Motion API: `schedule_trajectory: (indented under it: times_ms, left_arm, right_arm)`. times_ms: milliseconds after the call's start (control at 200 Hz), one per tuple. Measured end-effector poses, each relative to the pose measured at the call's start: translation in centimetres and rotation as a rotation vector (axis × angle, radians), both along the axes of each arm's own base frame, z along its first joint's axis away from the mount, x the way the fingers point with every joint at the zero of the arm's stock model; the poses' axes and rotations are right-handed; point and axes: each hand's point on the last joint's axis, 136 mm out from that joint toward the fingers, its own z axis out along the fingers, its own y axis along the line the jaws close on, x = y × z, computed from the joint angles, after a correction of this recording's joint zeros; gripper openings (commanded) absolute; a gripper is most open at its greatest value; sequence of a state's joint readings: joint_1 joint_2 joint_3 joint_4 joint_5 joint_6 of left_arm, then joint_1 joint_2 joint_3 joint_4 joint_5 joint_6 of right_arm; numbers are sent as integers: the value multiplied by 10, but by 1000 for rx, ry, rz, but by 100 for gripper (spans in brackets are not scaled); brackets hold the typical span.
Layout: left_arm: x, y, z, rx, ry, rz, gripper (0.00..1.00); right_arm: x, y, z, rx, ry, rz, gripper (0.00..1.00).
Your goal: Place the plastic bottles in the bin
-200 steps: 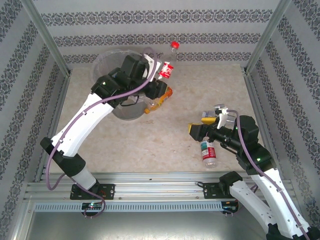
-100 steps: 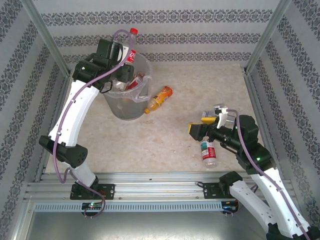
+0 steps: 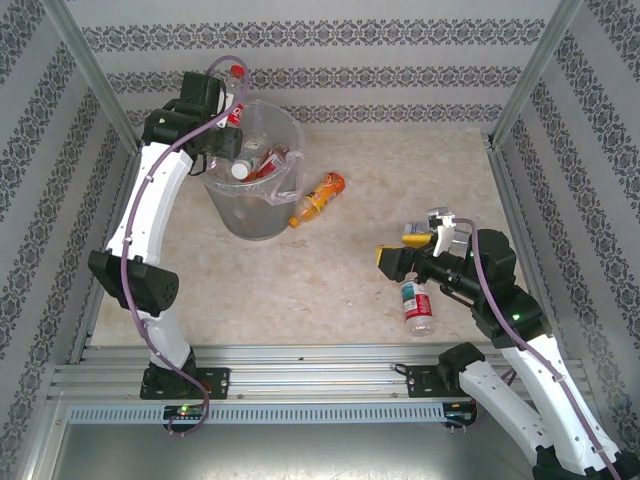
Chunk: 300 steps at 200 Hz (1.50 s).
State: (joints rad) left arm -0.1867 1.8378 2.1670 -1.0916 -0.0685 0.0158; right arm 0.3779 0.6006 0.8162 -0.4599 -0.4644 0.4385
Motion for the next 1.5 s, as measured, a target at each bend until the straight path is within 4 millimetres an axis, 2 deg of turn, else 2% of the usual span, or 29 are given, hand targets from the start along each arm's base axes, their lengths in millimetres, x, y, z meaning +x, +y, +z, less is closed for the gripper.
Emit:
schedule_trajectory:
  times_ms: [95,250,445,749,869,1064,1234,1394,1499]
  left_arm:
    - [6,3,-9,-4,17,1,57]
    - [6,1,-10,-12,21,-7,62]
    - [5,-1,-10,-17,25,-14,76]
    - [5,-2,-7,-27,19,-17,70]
    - [3,-4,0,-37,3,-22,61]
    - [-6,-15,14,-107,-22,-61,66]
    - [-32,-36,36,-196,-73,-146,78]
    - [-72,-78,65,-278,-152,-291,99]
    - [-99,-105,75,-322,-183,-393,100]
  right_arm:
    - [1,0,-1,-3,5,0,98]
    - [3,1,-3,-6,14,0,98]
    - [5,2,-4,-7,17,0,98]
    - [6,2,-6,-9,23,0,98]
    - [8,3,-8,-12,31,-1,98]
    - [17,3,-14,-23,55,-22,98]
    - [37,4,-35,-50,141,-69,97]
    - [60,-4,-53,-109,232,-170,97]
    - [76,-17,-62,-164,282,-252,92]
